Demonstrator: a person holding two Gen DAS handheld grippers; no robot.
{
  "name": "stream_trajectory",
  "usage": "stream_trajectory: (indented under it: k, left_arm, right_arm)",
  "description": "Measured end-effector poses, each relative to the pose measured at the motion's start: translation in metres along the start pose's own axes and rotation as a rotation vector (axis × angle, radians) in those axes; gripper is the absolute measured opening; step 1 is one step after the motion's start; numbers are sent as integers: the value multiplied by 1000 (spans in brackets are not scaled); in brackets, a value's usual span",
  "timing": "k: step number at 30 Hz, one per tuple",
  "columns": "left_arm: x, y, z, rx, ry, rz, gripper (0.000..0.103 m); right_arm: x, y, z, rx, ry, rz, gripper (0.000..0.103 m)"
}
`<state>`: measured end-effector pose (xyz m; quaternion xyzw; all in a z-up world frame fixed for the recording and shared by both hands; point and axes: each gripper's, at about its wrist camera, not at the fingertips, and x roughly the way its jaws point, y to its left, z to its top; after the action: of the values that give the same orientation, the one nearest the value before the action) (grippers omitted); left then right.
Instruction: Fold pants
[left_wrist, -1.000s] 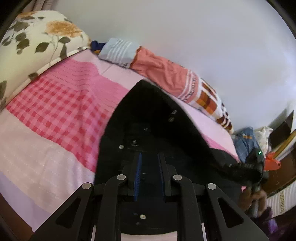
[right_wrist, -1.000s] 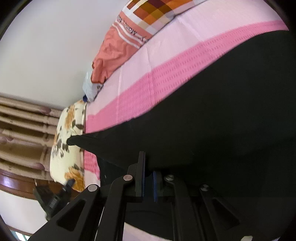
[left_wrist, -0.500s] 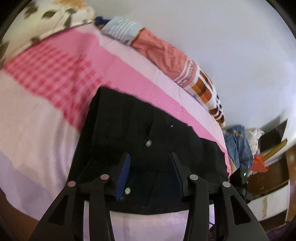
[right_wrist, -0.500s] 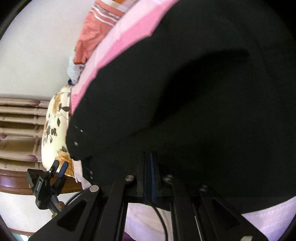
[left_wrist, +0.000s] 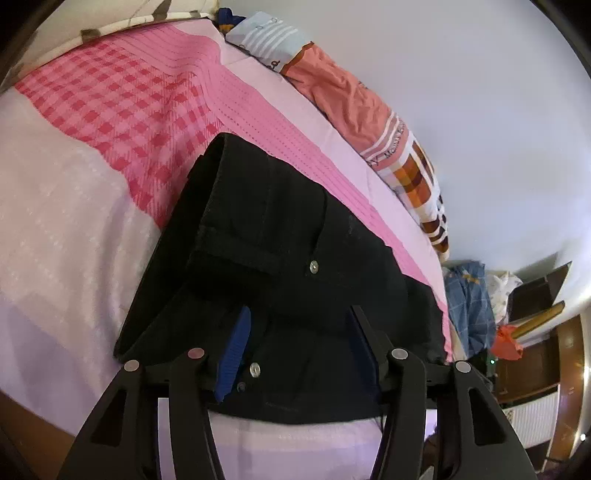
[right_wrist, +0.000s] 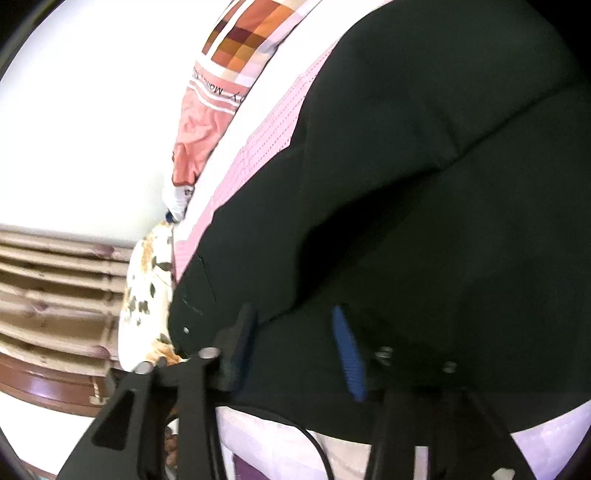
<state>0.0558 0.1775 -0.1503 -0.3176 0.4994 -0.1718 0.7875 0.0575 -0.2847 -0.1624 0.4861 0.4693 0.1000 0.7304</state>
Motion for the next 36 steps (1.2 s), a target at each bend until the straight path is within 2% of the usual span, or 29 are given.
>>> stream_trajectory:
  k: [6, 8, 9, 11, 12, 14, 18, 19, 22, 24, 25, 26, 27, 29, 32, 33, 35, 36]
  left_arm:
    - [20, 4, 14, -78, 9, -26, 56]
    - [20, 5, 17, -108, -21, -53, 56]
    - [19, 4, 17, -103, -39, -42, 53]
    - [15, -1, 17, -65, -68, -1, 22]
    - [12, -3, 17, -55, -83, 8, 19]
    - [3, -5, 17, -69, -110, -15, 18]
    - [-17, -14, 22, -60, -152, -42, 18]
    - [-19, -17, 23, -48, -151, -41, 18]
    - [-16, -15, 22, -66, -101, -65, 17]
    - [-12, -14, 16, -73, -68, -60, 18]
    - [-9, -12, 10, -76, -48, -40, 18]
    - [-7, -8, 6, -94, -29, -39, 21]
    - [-4, -3, 3, -124, -11, -46, 23]
    - [2, 13, -1, -199, 8, -64, 38]
    - [7, 28, -2, -264, 1, -72, 41]
    - [8, 30, -1, -271, -1, -88, 42]
    - [12, 28, 5, -235, -11, -59, 57]
    - [15, 28, 8, -230, -6, -40, 57]
  right_arm:
    - [-4, -14, 7, 49, -38, 27, 46]
    - [-13, -23, 11, 81, -73, 36, 47]
    - [-18, -26, 13, 94, -93, 31, 49]
    - [-26, -32, 18, 121, -121, 40, 51]
    - [-28, -35, 21, 133, -127, 53, 53]
    - [-30, -38, 28, 150, -141, 64, 57]
    - [-19, -43, 41, 206, -125, 122, 59]
    - [-13, -43, 45, 209, -115, 114, 59]
    - [-5, -36, 49, 210, -115, 145, 58]
    - [1, -22, 51, 140, -85, 131, 39]
    - [4, -15, 51, 108, -71, 115, 21]
    - [5, -8, 51, 76, -65, 99, 14]
    - [5, -3, 51, 57, -70, 90, 14]
    - [3, 2, 51, 38, -80, 83, 11]
    - [-1, 1, 50, 42, -86, 84, 10]
    - [-2, 1, 49, 42, -88, 86, 10]
    - [-3, 1, 49, 42, -86, 97, 10]
    - [-3, 1, 50, 42, -87, 99, 10]
